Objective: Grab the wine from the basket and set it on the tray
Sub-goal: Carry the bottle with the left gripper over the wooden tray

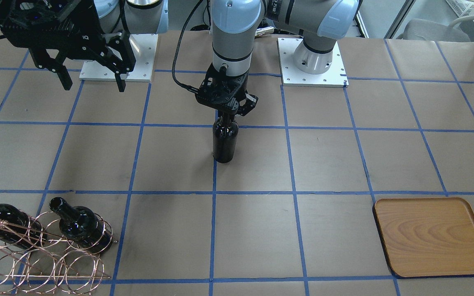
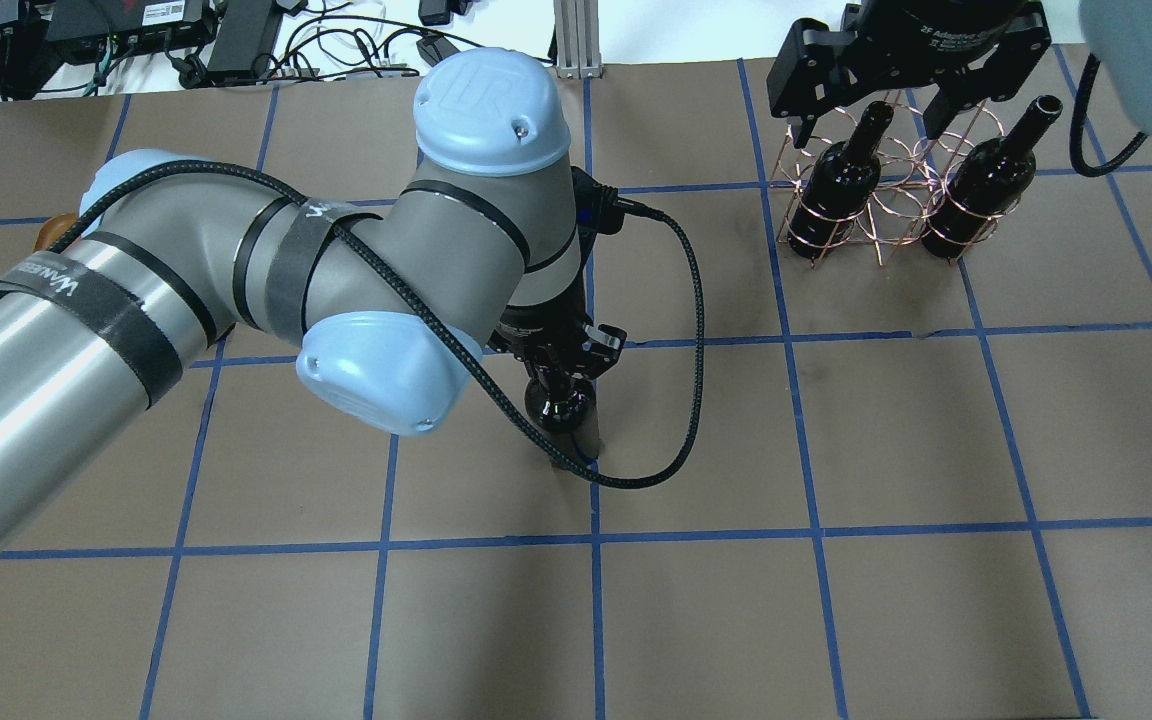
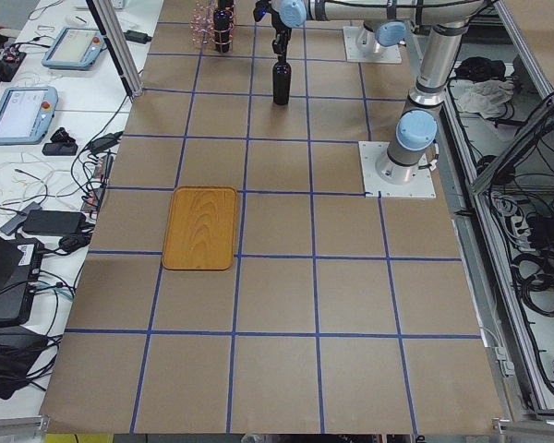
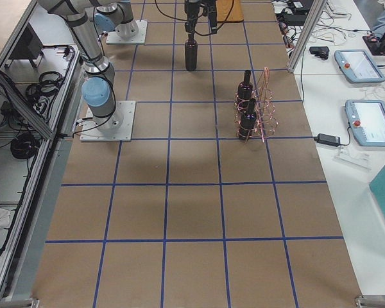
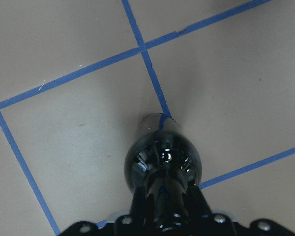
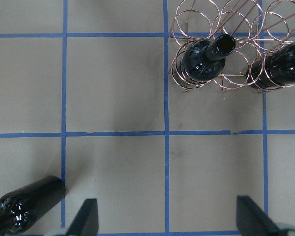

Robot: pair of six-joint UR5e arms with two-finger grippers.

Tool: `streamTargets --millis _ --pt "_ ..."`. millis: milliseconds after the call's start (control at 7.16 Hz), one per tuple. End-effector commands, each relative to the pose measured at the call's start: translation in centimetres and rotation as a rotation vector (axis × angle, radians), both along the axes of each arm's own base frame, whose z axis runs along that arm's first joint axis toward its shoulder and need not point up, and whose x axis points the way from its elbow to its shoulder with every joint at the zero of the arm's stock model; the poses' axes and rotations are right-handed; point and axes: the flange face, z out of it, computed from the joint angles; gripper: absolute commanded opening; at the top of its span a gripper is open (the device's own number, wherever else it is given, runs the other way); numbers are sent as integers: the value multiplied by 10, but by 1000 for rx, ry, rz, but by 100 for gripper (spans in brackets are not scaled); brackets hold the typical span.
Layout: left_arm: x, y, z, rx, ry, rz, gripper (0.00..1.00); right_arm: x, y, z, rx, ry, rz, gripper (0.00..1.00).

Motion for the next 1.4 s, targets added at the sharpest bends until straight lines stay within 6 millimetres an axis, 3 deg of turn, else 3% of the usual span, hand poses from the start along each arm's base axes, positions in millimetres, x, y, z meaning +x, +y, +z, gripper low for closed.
streamTargets --millis 0,279,419,559,978,1118,1257 --pt "9 -10 16 -29 3 19 0 0 0 -1 1 0 0 100" --pt "80 -65 84 -41 -28 53 0 0 0 -1 1 -2 -1 100" --pt "128 -101 107 -59 -16 79 0 0 0 -1 2 -1 1 100" --pt "183 -126 116 -78 -19 93 0 0 0 -1 3 -1 1 100" --pt "374 -176 116 -97 -52 97 0 0 1 -3 6 -1 -1 100" --pt "427 -190 115 -111 -60 92 0 0 1 -3 7 1 0 100" --pt "463 -209 103 -138 -79 79 0 0 1 -3 7 1 0 100"
